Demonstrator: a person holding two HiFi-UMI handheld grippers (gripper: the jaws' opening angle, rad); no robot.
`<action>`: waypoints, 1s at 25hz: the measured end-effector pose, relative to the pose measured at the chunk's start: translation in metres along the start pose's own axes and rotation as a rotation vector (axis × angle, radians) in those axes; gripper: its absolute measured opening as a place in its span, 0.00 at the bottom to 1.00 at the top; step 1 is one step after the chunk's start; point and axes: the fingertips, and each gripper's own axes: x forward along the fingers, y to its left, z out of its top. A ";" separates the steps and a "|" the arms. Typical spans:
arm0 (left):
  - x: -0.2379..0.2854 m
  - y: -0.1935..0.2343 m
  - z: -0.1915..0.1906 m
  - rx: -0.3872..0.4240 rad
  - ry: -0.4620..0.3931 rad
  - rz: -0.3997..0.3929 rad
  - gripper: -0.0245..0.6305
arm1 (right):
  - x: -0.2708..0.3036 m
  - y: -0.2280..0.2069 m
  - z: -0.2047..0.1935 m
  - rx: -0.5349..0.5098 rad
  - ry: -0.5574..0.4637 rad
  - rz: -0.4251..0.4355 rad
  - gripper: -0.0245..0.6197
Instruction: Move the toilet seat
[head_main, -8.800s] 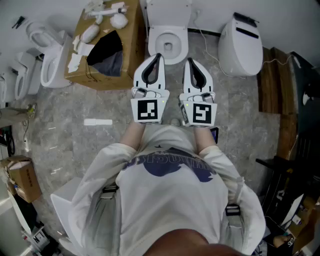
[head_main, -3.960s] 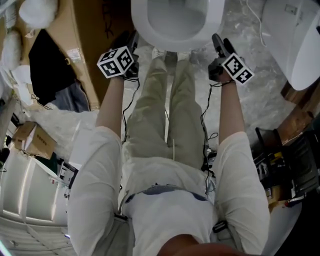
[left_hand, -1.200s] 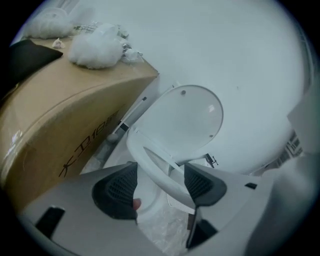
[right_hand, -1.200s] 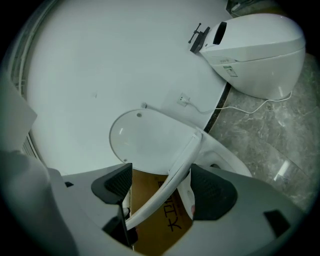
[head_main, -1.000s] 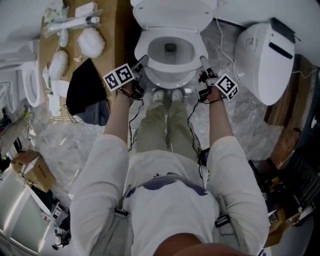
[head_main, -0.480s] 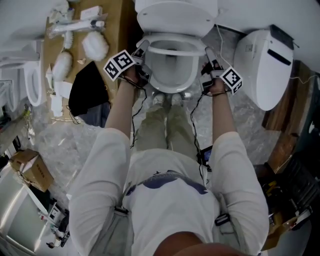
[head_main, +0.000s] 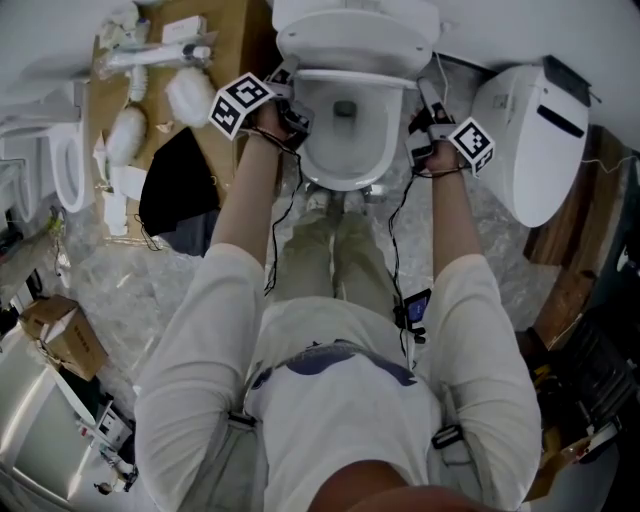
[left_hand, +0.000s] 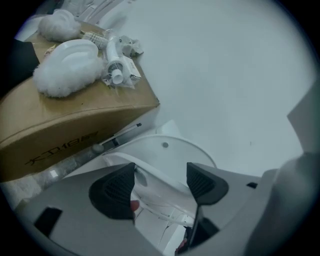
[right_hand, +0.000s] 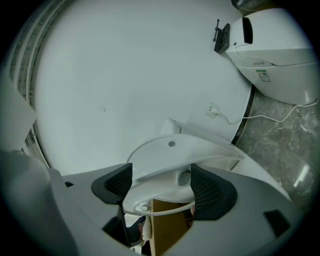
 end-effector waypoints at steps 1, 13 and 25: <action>0.003 -0.003 0.004 -0.010 -0.009 -0.003 0.51 | 0.004 0.002 0.003 0.001 -0.002 0.004 0.62; 0.037 -0.027 0.034 -0.067 -0.043 -0.097 0.53 | 0.043 0.007 0.031 -0.007 -0.042 0.022 0.60; 0.058 -0.035 0.049 -0.090 -0.080 -0.152 0.53 | 0.067 0.008 0.047 -0.023 -0.064 0.050 0.59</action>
